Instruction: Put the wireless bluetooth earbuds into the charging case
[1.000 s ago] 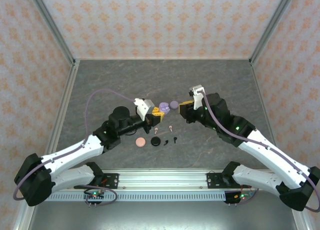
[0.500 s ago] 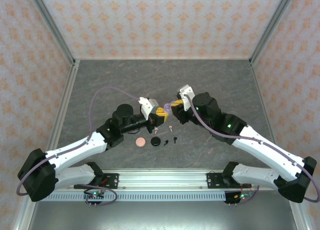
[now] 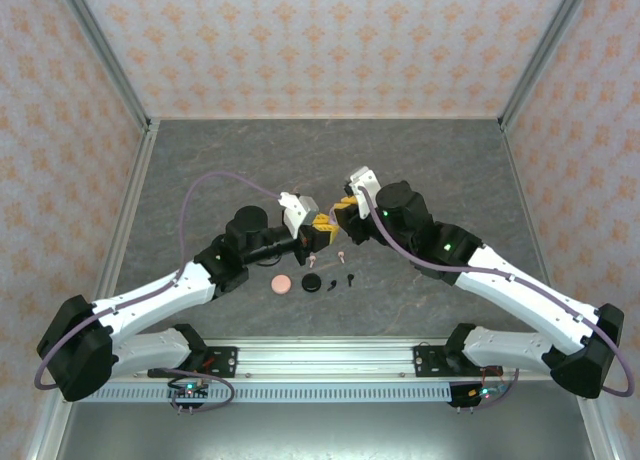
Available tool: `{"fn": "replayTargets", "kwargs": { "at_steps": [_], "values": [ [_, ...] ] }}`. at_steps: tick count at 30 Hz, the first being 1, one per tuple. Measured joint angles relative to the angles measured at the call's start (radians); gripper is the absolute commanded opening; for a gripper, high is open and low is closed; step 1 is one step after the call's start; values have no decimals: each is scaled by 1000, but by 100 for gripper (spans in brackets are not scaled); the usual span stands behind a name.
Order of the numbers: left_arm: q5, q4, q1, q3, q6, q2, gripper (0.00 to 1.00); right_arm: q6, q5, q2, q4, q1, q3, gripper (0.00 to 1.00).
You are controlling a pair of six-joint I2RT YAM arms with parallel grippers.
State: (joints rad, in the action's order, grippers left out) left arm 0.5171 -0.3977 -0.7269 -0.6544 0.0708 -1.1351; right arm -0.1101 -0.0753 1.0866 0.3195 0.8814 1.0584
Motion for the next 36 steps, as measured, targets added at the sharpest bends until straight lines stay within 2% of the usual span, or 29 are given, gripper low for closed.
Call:
{"fn": "replayTargets", "kwargs": {
  "at_steps": [36],
  "values": [
    [-1,0,0,0,7,0,0,16,-29,-11,4,0,-38,21]
  ]
}}
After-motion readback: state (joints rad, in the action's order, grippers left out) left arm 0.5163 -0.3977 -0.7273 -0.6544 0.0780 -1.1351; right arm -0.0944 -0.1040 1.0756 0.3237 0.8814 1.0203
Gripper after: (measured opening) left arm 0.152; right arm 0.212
